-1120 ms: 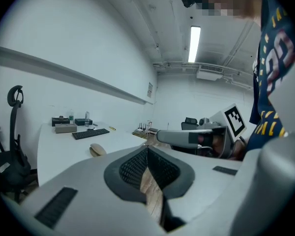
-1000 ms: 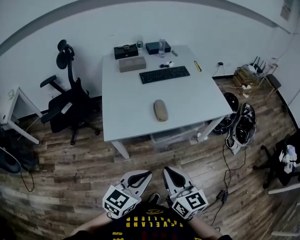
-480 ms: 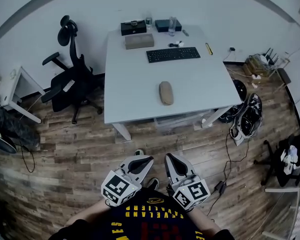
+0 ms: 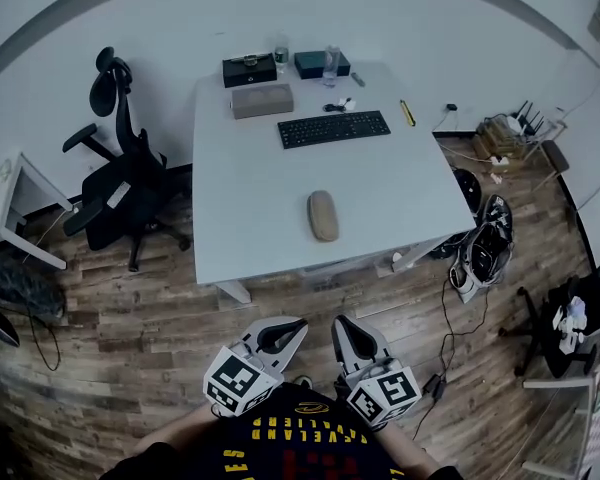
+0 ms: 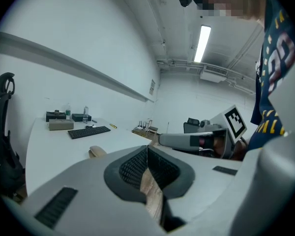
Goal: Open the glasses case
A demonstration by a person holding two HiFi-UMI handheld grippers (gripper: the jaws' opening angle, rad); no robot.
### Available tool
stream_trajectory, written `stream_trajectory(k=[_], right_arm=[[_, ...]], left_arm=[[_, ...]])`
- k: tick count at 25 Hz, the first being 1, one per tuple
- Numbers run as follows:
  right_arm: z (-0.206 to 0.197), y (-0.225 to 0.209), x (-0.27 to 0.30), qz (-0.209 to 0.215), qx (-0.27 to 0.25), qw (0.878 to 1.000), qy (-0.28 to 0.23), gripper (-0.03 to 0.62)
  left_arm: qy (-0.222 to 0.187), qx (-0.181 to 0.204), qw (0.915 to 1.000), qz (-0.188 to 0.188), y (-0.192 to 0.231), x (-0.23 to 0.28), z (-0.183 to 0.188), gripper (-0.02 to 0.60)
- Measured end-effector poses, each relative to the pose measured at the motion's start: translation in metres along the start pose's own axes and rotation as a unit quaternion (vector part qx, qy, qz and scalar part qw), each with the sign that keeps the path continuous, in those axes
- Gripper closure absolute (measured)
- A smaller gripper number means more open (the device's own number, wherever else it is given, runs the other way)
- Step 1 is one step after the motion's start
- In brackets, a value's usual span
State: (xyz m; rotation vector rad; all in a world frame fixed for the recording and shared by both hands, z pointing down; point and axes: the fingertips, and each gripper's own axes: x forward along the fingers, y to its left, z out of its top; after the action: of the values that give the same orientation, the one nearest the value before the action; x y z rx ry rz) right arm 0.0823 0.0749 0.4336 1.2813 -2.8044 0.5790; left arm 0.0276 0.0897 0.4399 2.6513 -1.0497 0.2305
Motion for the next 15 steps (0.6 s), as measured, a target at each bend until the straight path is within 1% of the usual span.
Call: stream_trajectory(k=[4, 8, 15], right_arm=[[0.012, -0.009, 0.035, -0.011, 0.000, 1.000, 0.000, 0.574], [0.022, -0.013, 0.068, -0.019, -0.006, 1.000, 0.007, 0.574], [0.030, -0.014, 0.113, -0.037, -0.019, 0.999, 0.024, 0.574]], left_arm=[[-0.004, -0.001, 1.0000, -0.003, 0.038, 0.011, 0.015, 0.568], [-0.008, -0.005, 0.9998, -0.017, 0.069, 0.020, 0.025, 0.568], [-0.017, -0.029, 0.9989, -0.032, 0.118, 0.027, 0.034, 0.568]])
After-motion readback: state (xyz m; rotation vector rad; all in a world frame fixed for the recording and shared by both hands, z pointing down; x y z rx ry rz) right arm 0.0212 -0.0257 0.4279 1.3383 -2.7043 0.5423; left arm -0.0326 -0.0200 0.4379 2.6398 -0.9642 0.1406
